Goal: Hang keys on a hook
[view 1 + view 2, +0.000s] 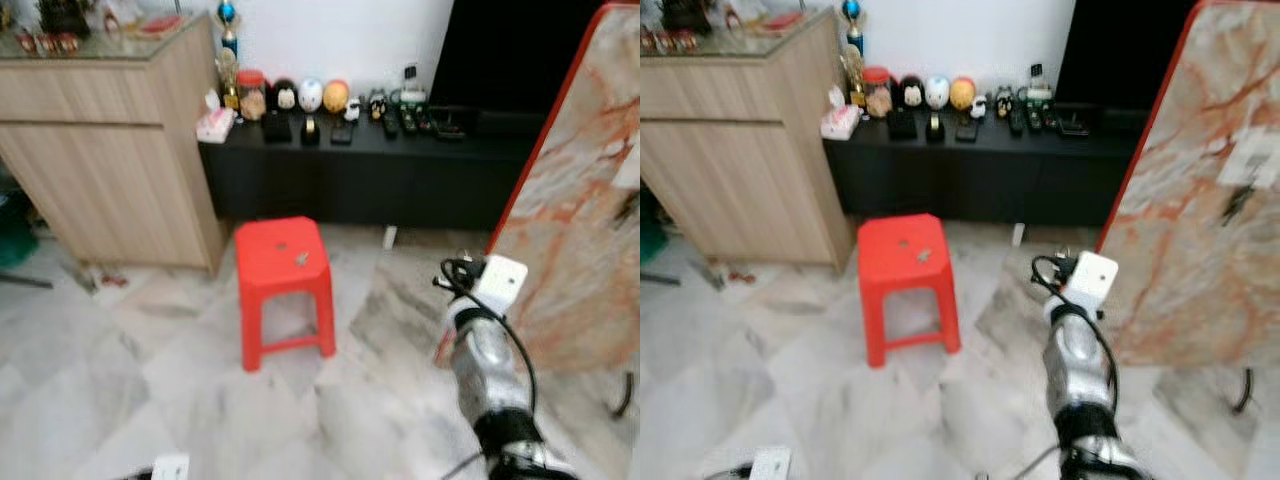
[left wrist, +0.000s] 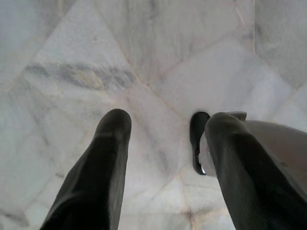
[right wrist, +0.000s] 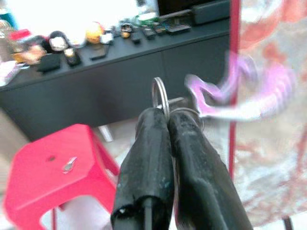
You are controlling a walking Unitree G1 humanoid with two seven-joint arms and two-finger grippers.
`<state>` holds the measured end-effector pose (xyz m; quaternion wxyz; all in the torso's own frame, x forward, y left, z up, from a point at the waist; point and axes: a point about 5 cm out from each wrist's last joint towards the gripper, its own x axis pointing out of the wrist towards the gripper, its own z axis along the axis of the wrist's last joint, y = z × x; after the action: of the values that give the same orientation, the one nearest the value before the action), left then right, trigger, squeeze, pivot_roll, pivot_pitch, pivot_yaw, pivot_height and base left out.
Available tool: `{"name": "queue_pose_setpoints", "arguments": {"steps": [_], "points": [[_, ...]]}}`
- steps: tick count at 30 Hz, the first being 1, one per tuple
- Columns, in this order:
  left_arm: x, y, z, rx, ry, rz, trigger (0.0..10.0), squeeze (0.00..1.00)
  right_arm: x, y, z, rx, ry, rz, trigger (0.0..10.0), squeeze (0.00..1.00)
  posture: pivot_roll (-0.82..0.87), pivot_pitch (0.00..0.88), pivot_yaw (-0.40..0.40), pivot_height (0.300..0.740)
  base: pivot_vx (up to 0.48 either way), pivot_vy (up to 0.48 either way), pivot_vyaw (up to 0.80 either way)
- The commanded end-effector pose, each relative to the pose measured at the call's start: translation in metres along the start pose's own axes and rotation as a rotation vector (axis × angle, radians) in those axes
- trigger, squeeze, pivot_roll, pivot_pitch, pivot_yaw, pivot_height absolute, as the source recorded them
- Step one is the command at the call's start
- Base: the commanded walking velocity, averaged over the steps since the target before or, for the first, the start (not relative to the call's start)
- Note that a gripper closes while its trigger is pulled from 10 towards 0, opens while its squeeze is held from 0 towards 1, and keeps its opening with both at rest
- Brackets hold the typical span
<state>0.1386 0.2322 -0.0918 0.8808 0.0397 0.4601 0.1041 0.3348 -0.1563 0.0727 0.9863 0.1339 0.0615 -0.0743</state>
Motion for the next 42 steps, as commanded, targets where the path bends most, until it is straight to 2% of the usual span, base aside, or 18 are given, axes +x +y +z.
{"name": "queue_pose_setpoints", "arguments": {"steps": [1, 23, 34, 42], "points": [[0.0, -0.005, -0.001, 0.012, 0.008, -0.015, 10.0, 0.0, 0.002, -0.007, 0.008, -0.008, -0.027, -0.02, 10.0, 0.0, -0.01, 0.0, -0.022, 0.74, 0.0, -0.398, 0.0], [-0.002, 0.0, -0.008, 0.037, 0.027, -0.027, 10.0, 0.0, 0.001, -0.012, 0.004, -0.011, -0.026, -0.029, 10.0, 0.0, -0.02, 0.0, -0.016, 0.74, 0.0, -0.4, 0.0], [-0.001, -0.005, -0.005, 0.034, 0.01, -0.046, 10.0, 0.0, 0.002, -0.014, 0.006, -0.012, -0.033, -0.037, 10.0, 0.0, -0.02, 0.0, -0.015, 0.74, 0.0, -0.404, 0.0], [0.0, -0.008, -0.002, 0.011, 0.002, -0.042, 10.0, 0.0, 0.001, -0.018, 0.004, -0.01, -0.029, -0.052, 10.0, 0.0, -0.02, 0.0, -0.017, 0.74, 0.0, -0.083, 0.0]]}}
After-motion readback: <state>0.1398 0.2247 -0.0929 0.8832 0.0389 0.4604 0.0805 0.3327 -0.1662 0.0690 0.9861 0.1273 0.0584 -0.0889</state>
